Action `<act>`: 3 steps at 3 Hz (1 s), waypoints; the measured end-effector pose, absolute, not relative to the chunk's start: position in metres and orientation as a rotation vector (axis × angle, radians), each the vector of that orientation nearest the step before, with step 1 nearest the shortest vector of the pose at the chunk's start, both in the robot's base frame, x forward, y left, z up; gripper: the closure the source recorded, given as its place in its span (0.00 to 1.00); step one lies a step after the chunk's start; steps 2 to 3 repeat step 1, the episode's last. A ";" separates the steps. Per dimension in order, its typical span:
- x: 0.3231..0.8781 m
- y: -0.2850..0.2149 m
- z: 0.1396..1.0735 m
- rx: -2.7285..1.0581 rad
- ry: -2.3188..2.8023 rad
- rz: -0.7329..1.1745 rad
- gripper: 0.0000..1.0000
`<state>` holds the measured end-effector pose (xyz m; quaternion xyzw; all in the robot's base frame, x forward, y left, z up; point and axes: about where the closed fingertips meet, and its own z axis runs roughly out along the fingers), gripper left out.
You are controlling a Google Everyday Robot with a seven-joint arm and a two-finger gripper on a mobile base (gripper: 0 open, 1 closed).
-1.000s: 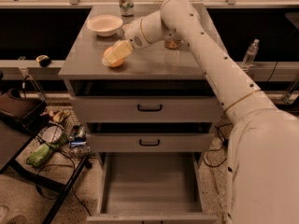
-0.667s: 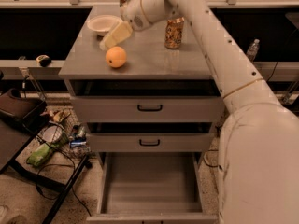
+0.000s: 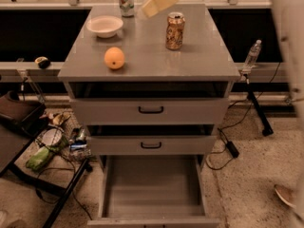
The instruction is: Pick orange from bottom drawer and place on counter
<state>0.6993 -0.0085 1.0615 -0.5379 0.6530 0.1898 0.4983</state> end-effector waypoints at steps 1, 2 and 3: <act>0.683 -0.081 1.049 -1.137 1.714 0.352 0.00; 0.683 -0.081 1.049 -1.137 1.714 0.352 0.00; 0.683 -0.081 1.049 -1.137 1.714 0.352 0.00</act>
Offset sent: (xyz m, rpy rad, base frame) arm 0.0000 0.0000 0.0000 0.0000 0.0000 0.0000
